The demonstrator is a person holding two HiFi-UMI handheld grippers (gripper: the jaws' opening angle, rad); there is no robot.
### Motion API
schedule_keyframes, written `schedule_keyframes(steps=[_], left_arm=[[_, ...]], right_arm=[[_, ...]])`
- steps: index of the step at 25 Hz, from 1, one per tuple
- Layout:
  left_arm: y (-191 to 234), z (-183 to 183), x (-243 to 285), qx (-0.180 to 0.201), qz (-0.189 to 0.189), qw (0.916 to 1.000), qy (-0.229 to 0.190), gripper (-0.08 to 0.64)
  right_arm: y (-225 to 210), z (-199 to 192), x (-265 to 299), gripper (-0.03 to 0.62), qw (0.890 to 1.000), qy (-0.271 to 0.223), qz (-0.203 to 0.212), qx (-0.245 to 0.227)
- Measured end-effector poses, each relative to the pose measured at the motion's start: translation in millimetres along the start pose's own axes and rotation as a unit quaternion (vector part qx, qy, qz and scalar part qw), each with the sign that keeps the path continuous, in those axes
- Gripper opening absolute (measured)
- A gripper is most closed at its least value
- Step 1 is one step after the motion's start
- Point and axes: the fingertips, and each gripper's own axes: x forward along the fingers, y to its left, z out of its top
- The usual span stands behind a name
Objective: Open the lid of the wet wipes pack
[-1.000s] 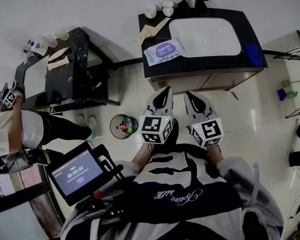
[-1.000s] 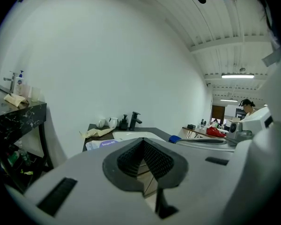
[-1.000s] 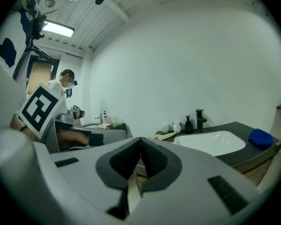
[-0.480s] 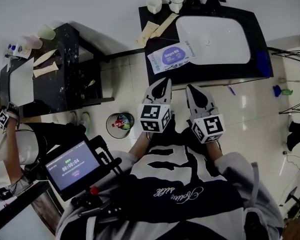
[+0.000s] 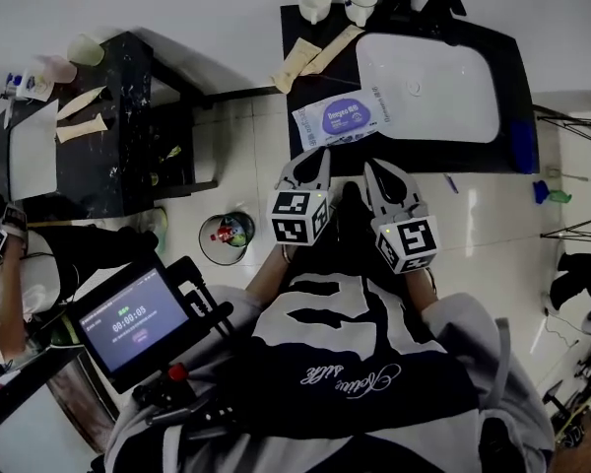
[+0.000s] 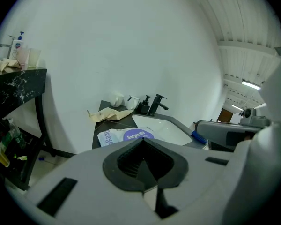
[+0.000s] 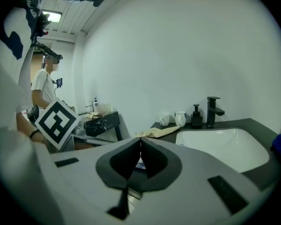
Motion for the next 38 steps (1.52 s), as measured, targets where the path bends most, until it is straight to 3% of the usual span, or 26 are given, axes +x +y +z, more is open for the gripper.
schedule_keyframes(steps=[6,12,16,22,27,28,29,38], left_arm=[[18,-2,23,-0.018,0.038,0.9989,0.023,-0.002],[33,-19,38,-0.037,0.074,0.9947,0.061,-0.002],[41,-25,42,-0.050,0.095,0.9908,0.083,-0.002],[44,-41,60,-0.028,0.127,0.9840,0.123,-0.002],[48,-43,64,-0.037,0.126,0.9811,0.142,-0.002],[49,-43,63,-0.039,0.124,0.9806,0.147,-0.002],[49,-44,62,-0.041,0.123,0.9801,0.150,-0.002],[43,-40,53,-0.038,0.122,0.9806,0.149,-0.002]], right_arm=[[-12,6,23,-0.001,0.997,0.040,0.058,-0.038],[-20,-2,45,0.000,0.986,0.093,0.116,-0.079],[-26,-14,62,0.000,0.972,0.131,0.152,-0.118],[-37,-46,90,0.000,0.942,0.175,0.226,-0.177],[-30,-59,100,0.000,0.900,0.204,0.281,-0.262],[-29,-62,101,0.009,0.890,0.209,0.289,-0.283],[-28,-65,100,0.056,0.879,0.215,0.297,-0.304],[-13,-73,95,0.060,0.764,0.221,0.343,-0.500]])
